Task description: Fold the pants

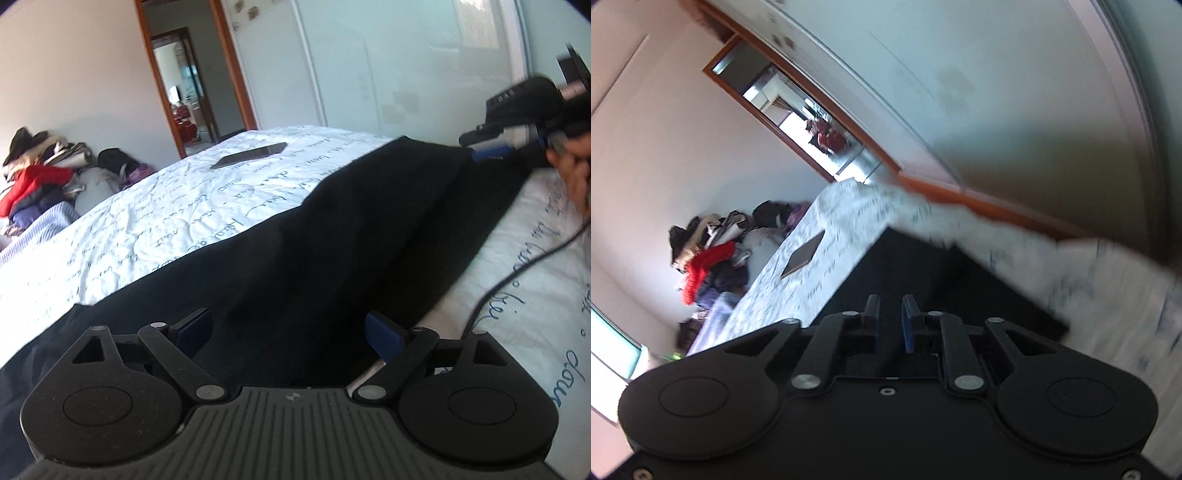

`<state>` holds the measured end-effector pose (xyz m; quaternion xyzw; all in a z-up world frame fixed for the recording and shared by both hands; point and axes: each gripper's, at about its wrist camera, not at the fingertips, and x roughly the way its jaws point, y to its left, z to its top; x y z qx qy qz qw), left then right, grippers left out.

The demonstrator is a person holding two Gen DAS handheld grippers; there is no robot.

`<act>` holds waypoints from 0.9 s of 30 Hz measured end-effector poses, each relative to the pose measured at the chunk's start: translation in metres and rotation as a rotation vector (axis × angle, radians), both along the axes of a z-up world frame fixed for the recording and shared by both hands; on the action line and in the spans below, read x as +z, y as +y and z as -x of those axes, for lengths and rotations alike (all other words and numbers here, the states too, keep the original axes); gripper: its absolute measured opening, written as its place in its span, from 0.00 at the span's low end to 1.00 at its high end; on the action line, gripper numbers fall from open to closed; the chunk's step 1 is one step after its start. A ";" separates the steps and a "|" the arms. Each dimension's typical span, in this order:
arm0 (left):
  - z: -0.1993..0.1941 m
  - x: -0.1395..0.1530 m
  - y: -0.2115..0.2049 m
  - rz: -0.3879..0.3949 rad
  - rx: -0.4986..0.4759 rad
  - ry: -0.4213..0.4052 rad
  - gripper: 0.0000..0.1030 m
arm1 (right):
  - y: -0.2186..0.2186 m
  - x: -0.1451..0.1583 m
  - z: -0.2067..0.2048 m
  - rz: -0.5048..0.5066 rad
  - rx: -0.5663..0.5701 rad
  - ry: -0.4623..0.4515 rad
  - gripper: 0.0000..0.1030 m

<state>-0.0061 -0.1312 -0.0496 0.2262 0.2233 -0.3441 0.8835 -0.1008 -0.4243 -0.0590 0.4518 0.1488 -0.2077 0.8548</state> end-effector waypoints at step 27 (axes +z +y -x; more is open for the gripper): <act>0.024 -0.013 -0.024 -0.113 0.008 -0.209 0.93 | 0.014 0.015 0.009 0.001 -0.079 -0.139 0.07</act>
